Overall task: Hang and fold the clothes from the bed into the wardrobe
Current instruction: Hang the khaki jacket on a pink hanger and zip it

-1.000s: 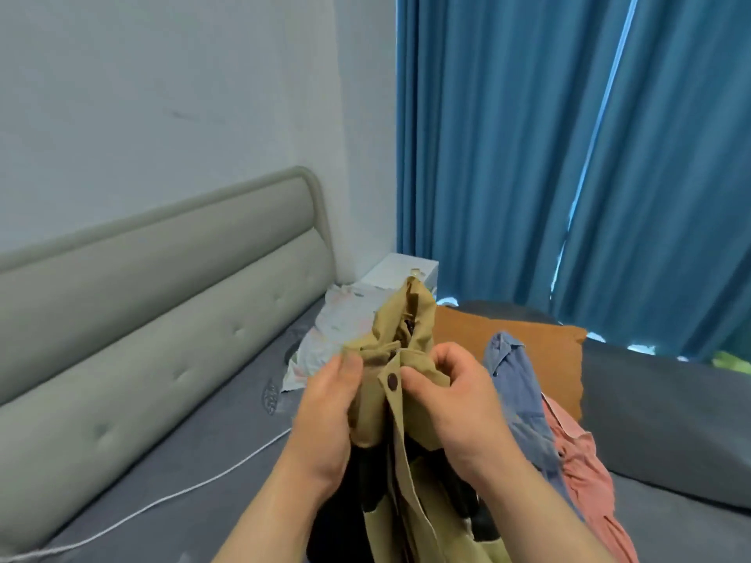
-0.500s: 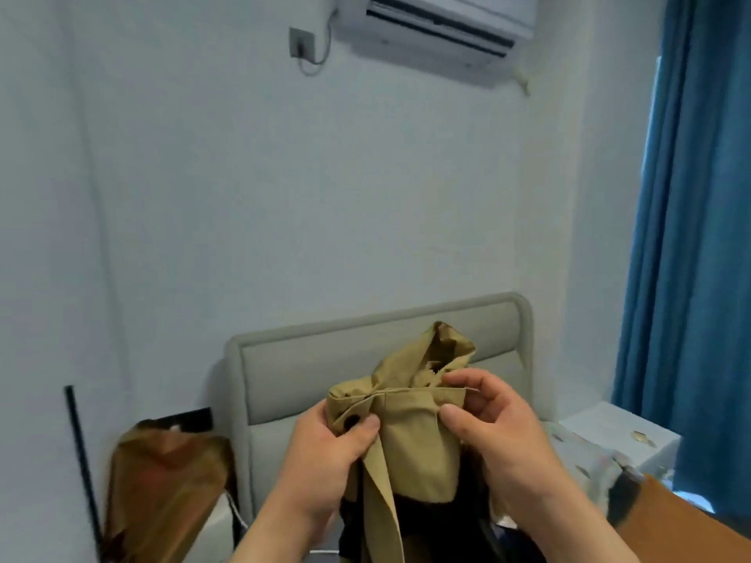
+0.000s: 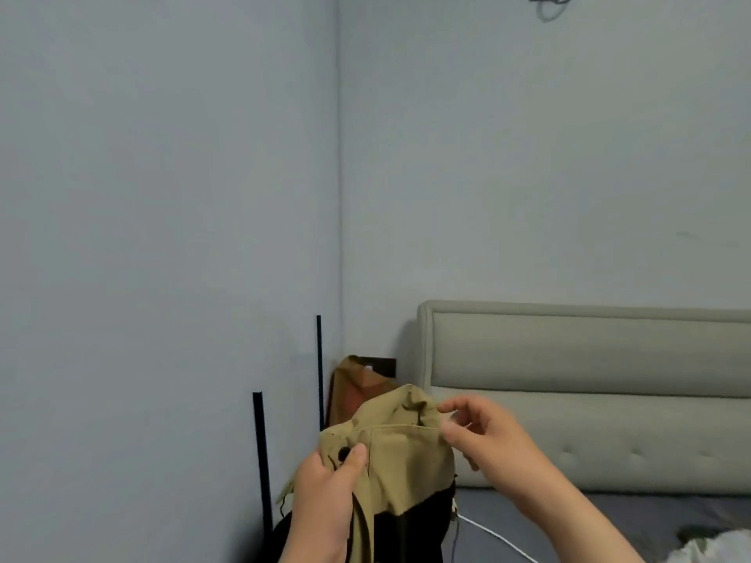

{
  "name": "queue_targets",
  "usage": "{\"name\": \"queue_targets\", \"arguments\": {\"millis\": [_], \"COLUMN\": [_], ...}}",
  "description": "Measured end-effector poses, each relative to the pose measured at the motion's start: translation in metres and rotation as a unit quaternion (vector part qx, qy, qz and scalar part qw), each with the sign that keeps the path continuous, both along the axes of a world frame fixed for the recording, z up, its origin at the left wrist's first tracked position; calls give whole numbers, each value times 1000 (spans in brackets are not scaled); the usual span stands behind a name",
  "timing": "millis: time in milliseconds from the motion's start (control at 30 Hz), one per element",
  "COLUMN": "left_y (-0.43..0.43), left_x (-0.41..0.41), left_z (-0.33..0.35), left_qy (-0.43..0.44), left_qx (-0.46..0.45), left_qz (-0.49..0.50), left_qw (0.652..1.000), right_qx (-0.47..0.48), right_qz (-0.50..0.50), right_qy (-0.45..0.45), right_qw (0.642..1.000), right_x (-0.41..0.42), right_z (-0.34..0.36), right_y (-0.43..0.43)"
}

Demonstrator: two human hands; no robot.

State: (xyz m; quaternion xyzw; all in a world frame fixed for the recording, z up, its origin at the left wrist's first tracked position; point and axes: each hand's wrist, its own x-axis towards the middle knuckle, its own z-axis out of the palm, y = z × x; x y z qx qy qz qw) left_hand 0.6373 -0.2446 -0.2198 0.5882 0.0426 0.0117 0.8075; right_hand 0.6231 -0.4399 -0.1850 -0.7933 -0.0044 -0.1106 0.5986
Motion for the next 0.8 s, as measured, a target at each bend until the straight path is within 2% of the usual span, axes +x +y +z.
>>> {"name": "queue_targets", "arguments": {"millis": [133,267,433,567,633,733,800], "left_y": [30,54,62,65,70,79,80], "left_x": [-1,0,7,13,15,24,27], "left_z": [-14,-30,-50,-54,-58,-65,-68], "left_qy": [18,27,51,71,53,48,58], "left_qx": [34,88,165,162,168,225,192], "left_qz": [101,165,261,269,247,226,259], "left_qw": [994,982,950,947,953,946,945], "right_qx": [31,68,72,25,-14,-18,-20], "right_qz": [101,122,162,203,204,197,203], "right_qy": [35,43,45,59,58,47,48], "right_qw": [994,989,983,977,977,979,978], "right_x": [30,58,98,137,151,168,178], "right_z": [-23,-34,-24,-27,-35,-45,-48], "right_y": [33,74,129,173,189,201,201]}}
